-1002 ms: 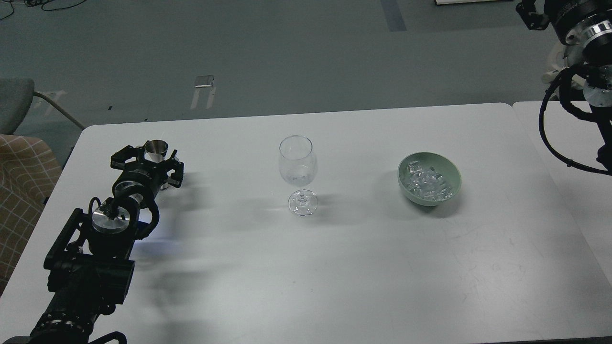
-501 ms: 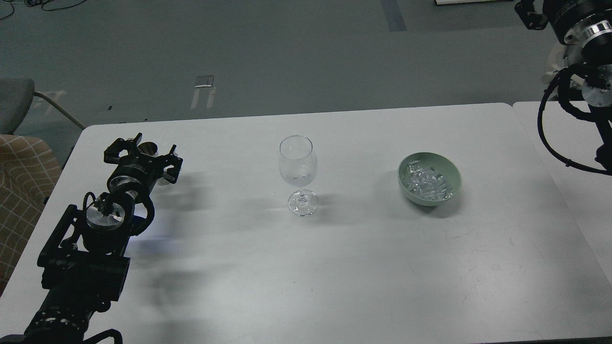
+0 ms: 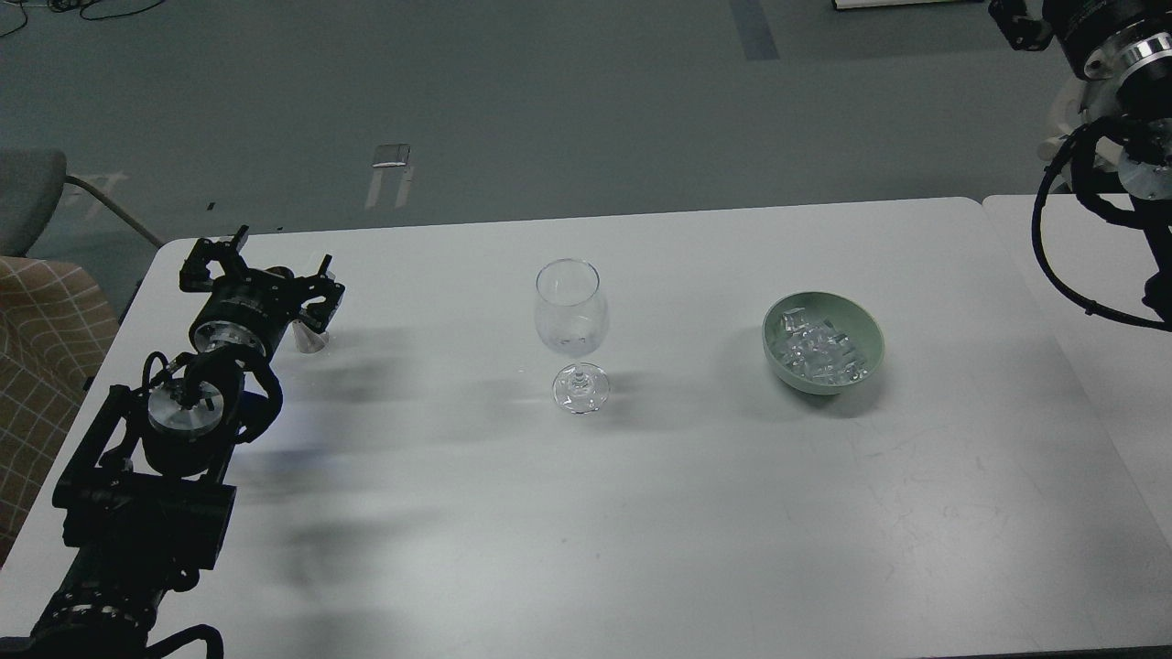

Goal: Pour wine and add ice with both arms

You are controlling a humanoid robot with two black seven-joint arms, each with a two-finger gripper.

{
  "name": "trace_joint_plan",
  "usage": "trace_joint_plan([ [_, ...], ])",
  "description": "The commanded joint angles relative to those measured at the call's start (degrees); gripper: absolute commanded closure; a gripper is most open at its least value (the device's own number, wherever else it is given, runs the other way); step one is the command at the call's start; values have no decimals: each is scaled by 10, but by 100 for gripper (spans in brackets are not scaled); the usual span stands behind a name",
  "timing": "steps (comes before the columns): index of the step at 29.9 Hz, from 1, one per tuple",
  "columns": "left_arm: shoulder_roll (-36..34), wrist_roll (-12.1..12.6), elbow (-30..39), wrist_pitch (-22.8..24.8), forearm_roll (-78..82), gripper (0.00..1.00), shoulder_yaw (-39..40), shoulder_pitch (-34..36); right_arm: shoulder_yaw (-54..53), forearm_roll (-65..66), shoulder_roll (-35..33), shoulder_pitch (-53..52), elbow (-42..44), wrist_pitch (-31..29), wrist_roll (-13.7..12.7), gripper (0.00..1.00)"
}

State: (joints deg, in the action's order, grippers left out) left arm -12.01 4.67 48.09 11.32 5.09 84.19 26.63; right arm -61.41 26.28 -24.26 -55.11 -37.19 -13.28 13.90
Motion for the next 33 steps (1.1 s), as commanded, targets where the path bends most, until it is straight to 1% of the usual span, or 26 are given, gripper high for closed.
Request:
trace_joint_plan([
  [1,-20,1,43,4,0,3,0,2,0,0,-3,0,-1,0,1,0],
  [3,-24,3,46,-2,6,3,-1,13,0,0,-3,0,-3,0,0,0],
  [5,-28,7,47,-22,9,3,-3,25,0,0,-3,0,-3,0,1,0],
  [7,-50,8,66,-80,37,3,-42,58,0,0,-3,0,-3,0,0,0],
  [10,-79,-3,68,-86,73,2,-84,90,0,0,-2,0,-3,0,1,0],
  [11,-84,-7,68,-82,79,2,-89,95,0,0,-3,0,-3,0,1,0],
  [12,-91,-15,68,-67,85,2,-94,98,0,0,-3,0,-3,-2,1,0],
  [13,-91,-21,68,-34,85,2,-92,96,1,0,-3,0,-3,-3,0,0],
  [14,-92,-26,68,-14,85,2,-93,95,1,0,-3,1,-3,-3,1,0],
  [15,-92,-34,67,25,84,2,-91,93,2,0,-3,2,-3,-3,1,0],
  [17,-92,-44,66,48,79,2,-90,93,2,0,-3,3,-4,-3,0,0],
  [18,-92,-47,65,49,77,2,-89,94,2,1,-3,4,-5,-3,1,0],
  [20,-92,-48,53,31,77,2,-85,101,2,1,-3,4,-4,-3,1,0],
  [21,-92,-55,42,21,76,2,-85,102,2,1,-3,4,-4,-3,1,0],
  [24,-92,-75,38,22,76,2,-85,102,3,1,-3,4,-5,-3,1,0],
  [26,-92,-79,39,27,77,2,-88,101,4,1,-3,4,-10,-3,1,0],
  [28,-88,-94,45,40,78,2,-88,94,8,3,-5,5,-10,-4,1,0],
  [29,-89,-115,46,55,78,2,-90,92,12,10,-13,7,-9,-4,1,0],
  [31,-88,-132,46,66,77,2,-86,92,22,13,-24,8,-9,-4,1,0],
  [32,-88,-144,46,68,77,2,-87,92,39,17,-35,7,-9,-4,1,0],
  [33,-88,-145,46,64,77,2,-87,93,65,19,-45,3,-10,-4,1,0],
])
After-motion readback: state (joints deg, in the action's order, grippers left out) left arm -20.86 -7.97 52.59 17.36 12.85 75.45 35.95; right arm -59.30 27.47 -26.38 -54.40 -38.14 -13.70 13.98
